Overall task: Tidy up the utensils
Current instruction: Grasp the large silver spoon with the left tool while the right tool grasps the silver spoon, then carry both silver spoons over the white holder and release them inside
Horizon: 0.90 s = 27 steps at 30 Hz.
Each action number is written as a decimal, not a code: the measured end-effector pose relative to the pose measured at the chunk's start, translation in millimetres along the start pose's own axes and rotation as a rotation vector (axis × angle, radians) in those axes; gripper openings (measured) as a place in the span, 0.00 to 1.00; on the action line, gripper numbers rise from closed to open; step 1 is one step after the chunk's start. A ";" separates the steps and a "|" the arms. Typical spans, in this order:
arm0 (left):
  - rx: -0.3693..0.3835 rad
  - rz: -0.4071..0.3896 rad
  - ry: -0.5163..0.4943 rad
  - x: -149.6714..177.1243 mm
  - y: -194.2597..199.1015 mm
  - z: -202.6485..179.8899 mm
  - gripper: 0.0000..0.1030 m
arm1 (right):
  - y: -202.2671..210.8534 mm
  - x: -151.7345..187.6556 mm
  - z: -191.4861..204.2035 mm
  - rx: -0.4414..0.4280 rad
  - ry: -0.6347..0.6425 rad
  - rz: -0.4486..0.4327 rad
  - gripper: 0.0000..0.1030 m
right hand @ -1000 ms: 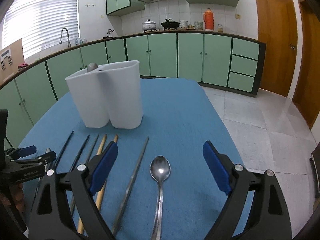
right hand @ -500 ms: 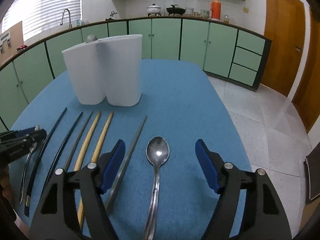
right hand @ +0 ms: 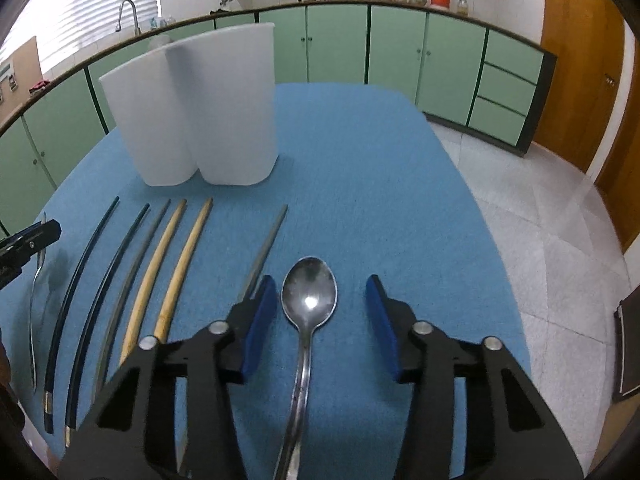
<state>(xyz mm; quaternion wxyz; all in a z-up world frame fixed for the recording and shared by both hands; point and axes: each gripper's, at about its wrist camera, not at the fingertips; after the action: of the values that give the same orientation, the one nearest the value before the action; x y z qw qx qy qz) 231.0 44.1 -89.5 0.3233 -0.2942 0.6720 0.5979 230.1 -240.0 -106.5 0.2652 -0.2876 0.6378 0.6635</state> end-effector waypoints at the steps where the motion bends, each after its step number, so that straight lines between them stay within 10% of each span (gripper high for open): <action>1: 0.000 -0.006 -0.002 -0.5 0.7 -0.6 0.35 | -0.5 -1.3 -0.6 0.000 -0.002 0.003 0.41; 10: 0.016 -0.058 0.005 -3.9 12.3 1.1 0.35 | 8.0 -2.7 1.8 -0.018 0.014 -0.010 0.27; 27: 0.073 -0.327 0.029 -43.4 65.8 2.4 0.35 | 93.9 -53.0 -14.3 -0.100 -0.027 -0.367 0.26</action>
<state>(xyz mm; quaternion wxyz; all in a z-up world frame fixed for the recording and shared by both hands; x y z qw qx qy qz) 206.6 54.3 -15.1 0.4170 -0.3964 0.6410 0.5081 200.1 -257.9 -3.4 0.3755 -0.4031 0.5372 0.6386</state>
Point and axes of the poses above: each gripper's, at about its wrist camera, not at the fingertips, and y roughly against the way its jaws point, z to its left, x to its underside, and after that the axes turned 5 degrees about -z, right-handed
